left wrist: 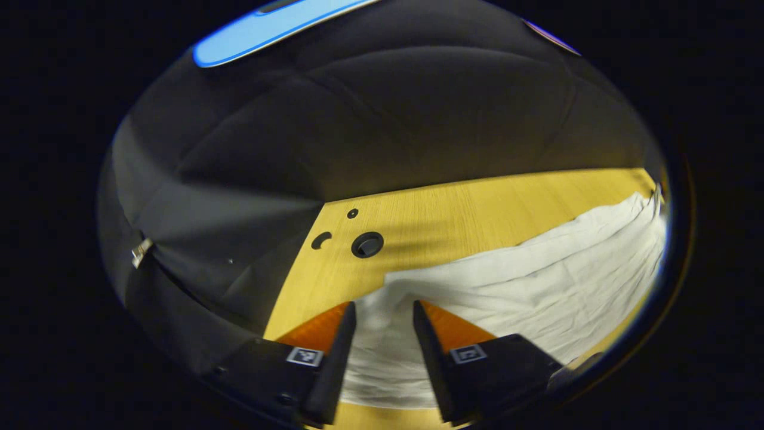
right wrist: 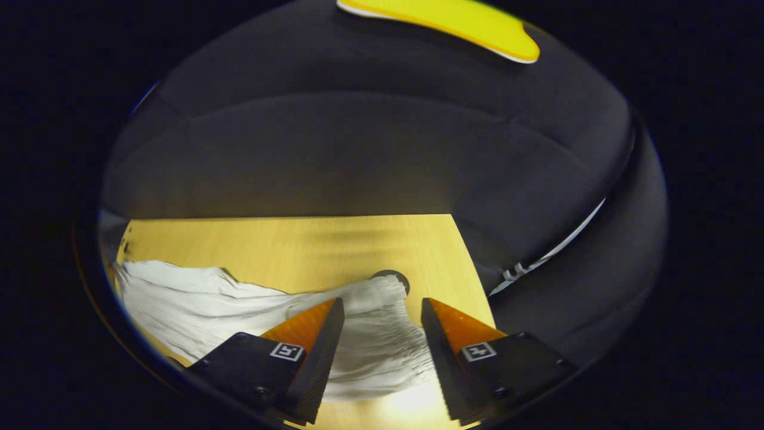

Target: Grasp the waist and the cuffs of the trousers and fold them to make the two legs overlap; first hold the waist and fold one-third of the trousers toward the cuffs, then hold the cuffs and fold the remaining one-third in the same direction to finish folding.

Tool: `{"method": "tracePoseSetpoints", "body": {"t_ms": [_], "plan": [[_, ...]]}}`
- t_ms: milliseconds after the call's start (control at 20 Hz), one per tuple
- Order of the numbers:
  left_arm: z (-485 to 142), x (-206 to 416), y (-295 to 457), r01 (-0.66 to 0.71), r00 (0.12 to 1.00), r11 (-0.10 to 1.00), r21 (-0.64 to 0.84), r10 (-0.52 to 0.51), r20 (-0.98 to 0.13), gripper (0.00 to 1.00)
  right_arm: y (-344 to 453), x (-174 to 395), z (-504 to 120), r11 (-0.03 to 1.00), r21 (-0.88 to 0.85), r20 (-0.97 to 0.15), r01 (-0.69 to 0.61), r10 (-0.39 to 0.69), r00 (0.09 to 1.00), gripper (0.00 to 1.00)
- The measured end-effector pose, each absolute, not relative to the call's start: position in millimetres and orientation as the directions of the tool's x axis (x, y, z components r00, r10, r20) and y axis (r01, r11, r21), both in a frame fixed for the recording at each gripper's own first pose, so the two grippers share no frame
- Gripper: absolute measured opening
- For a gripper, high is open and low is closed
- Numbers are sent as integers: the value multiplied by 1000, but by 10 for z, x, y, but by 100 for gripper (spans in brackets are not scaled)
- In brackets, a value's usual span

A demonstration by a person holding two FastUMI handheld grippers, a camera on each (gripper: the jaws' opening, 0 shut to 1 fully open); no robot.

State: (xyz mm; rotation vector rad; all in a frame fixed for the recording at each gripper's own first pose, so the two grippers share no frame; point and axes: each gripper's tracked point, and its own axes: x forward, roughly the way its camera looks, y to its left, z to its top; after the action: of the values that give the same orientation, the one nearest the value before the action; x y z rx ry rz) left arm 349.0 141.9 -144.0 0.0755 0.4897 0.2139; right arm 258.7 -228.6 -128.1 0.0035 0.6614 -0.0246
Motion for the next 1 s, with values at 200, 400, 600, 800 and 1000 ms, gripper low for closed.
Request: {"method": "tracePoseSetpoints", "body": {"t_ms": [200, 400, 600, 800, 1000], "plan": [[-1245, 3137, 1259, -216, 893, 976, 6, 201, -403, 96, -2458, 2285, -1130, 982, 122, -567, 147, -53, 822, 99], [-1093, 2565, 1164, -207, 908, 978, 17, 199, -368, 97, -2736, 2038, -1284, 956, 166, -584, 242, -102, 805, 100], [-1033, 1857, 1173, -246, 904, 969, 13, 235, -357, 97, -2854, 1972, -1679, 926, 220, -620, 307, -110, 777, 99], [-1288, 1348, 1180, -311, 875, 949, -52, 264, -406, 98, -2824, 1970, -1861, 886, 291, -622, 360, -111, 775, 99], [-1599, 1130, 1119, -390, 841, 893, -225, 246, -481, 98, -2744, 1992, -2110, 890, 269, -645, 368, -117, 755, 99]]}}
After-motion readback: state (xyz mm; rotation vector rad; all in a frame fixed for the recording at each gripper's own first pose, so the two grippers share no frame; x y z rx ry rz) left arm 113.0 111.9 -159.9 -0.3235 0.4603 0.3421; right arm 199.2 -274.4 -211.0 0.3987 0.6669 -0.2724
